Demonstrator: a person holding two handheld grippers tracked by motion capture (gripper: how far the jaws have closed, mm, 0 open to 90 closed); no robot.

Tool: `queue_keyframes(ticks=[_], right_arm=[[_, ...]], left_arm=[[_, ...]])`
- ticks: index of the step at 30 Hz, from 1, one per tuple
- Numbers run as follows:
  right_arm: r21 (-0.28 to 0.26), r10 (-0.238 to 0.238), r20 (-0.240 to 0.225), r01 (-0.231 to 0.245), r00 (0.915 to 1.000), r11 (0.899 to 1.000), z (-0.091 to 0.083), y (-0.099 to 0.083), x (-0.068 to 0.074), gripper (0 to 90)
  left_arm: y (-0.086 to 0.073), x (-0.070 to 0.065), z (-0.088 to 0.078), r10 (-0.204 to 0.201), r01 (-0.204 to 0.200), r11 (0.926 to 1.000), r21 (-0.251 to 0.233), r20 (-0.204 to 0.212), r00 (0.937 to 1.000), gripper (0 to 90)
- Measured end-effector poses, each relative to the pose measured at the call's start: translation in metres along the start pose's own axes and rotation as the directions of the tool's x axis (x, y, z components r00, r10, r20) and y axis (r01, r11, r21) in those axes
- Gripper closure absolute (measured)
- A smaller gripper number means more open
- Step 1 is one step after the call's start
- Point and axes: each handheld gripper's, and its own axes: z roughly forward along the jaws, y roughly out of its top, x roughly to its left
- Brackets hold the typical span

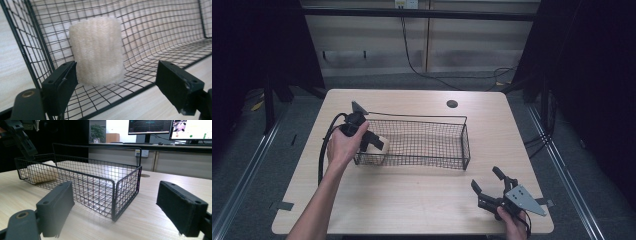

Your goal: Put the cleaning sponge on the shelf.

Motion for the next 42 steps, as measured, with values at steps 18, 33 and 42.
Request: queue_keyframes(ticks=[18,33,42], right_arm=[[0.002,0.0,-0.003,0.0,1.0,1.0,0.0,0.0,0.0,13.6],[0.005,-0.002,0.004,0.002,1.0,1.0,0.0,0.0,0.001,13.6],[0.006,-0.001,0.005,0.001,1.0,1.0,0.0,0.0,0.001,13.6]], left_arm=[[-0.022,0.002,-0.024,0.14,-0.131,0.9856,-0.107,0.086,0.9864,18.7],[-0.043,0.001,-0.047,0.213,-0.204,0.9674,-0.15,0.046,0.976,18.8],[-0.056,0.003,-0.055,0.239,-0.224,0.9576,-0.182,0.066,0.9688,17.4]])
